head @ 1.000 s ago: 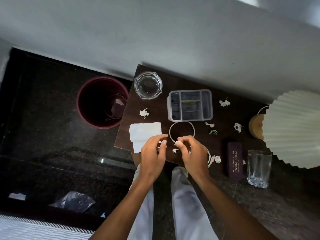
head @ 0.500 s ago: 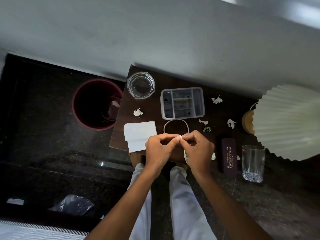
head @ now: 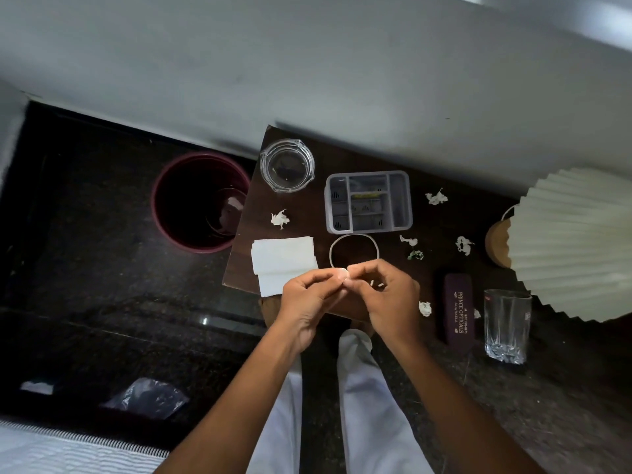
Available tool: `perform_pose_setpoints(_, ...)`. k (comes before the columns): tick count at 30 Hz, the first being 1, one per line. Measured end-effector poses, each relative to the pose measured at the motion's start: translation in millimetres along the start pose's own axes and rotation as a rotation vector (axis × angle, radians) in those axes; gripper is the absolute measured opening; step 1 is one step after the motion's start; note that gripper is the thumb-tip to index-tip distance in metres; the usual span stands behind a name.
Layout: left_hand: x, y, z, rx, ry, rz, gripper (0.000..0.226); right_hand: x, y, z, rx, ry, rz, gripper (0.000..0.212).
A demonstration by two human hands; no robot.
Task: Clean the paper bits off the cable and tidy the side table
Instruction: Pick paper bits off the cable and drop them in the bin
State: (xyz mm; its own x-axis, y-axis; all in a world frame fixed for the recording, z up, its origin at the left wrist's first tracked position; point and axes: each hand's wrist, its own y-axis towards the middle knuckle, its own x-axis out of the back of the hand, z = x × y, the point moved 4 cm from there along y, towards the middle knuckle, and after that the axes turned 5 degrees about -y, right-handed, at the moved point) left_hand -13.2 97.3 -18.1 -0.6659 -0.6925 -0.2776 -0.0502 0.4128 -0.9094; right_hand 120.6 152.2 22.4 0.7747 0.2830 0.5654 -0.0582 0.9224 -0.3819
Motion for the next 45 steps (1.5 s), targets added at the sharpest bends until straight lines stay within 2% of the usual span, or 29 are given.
perform_pose_setpoints(3, 14.7, 1.3, -11.0, 0.052, -0.083, 0.052, 0.009, -12.4, 4.4, 12.4, 0.041, -0.001, 0.110, 0.029)
perform_pose_setpoints(4, 21.0, 1.6, -16.9, 0.060, -0.109, 0.062, 0.016, -18.1, 5.8, 17.7, 0.070, -0.006, 0.157, 0.030)
perform_pose_setpoints(7, 45.0, 2.5, -37.8, 0.078, -0.131, 0.061, 0.047, -37.6, 11.2, 35.0, 0.125, -0.001, 0.263, 0.023)
perform_pose_setpoints(10, 65.2, 0.8, -57.7, 0.056, -0.127, 0.064, 0.058, -60.1, 19.8, 53.4, 0.111, 0.030, 0.297, 0.015)
perform_pose_setpoints(13, 91.6, 3.1, -82.5, -0.049, -0.195, -0.006, 0.038, -97.1, 28.8, 76.5, 0.079, 0.084, 0.280, 0.008)
perform_pose_setpoints(15, 111.0, 6.6, -99.3, -0.134, -0.287, -0.095, 0.022, -122.1, 36.4, 88.3, -0.016, 0.173, 0.255, 0.006)
perform_pose_setpoints(18, 144.5, 16.9, -122.4, -0.244, -0.378, -0.244, 0.013, -161.6, 49.1, 102.9, -0.151, 0.264, 0.252, 0.008)
perform_pose_setpoints(21, 166.6, 30.1, -141.1, -0.283, -0.394, -0.313, 0.016, -198.7, 62.2, 113.7, -0.259, 0.291, 0.267, 0.009)
perform_pose_setpoints(25, 180.8, 45.5, -160.5, -0.296, -0.370, -0.330, 0.019, -234.6, 79.9, 122.6, -0.272, 0.180, 0.290, 0.018)
perform_pose_setpoints(30, 189.0, 57.0, -171.7, -0.311, -0.358, -0.323, 0.021, -258.9, 93.7, 117.7, -0.280, 0.081, 0.356, 0.008)
perform_pose_setpoints(32, 190.7, 58.7, -170.9, -0.316, -0.350, -0.322, 0.022, -261.7, 94.8, 113.2, -0.299, 0.073, 0.364, 0.027)
perform_pose_setpoints(34, 189.9, 58.5, -167.4, -0.316, -0.345, -0.314, 0.022, -259.4, 91.7, 110.6, -0.269, 0.061, 0.384, 0.033)
perform_pose_setpoints(38, 180.6, 53.8, -156.8, -0.318, -0.328, -0.301, 0.019, -244.2, 83.6, 110.5, -0.147, 0.011, 0.390, 0.030)
perform_pose_setpoints(42, 162.7, 47.0, -142.6, -0.314, -0.303, -0.298, 0.018, -209.4, 71.6, 110.2, 0.037, -0.202, 0.221, 0.019)
perform_pose_setpoints(45, 145.3, 43.3, -130.1, -0.310, -0.249, -0.277, 0.019, -179.9, 57.9, 106.7, 0.179, -0.427, 0.101, 0.024)
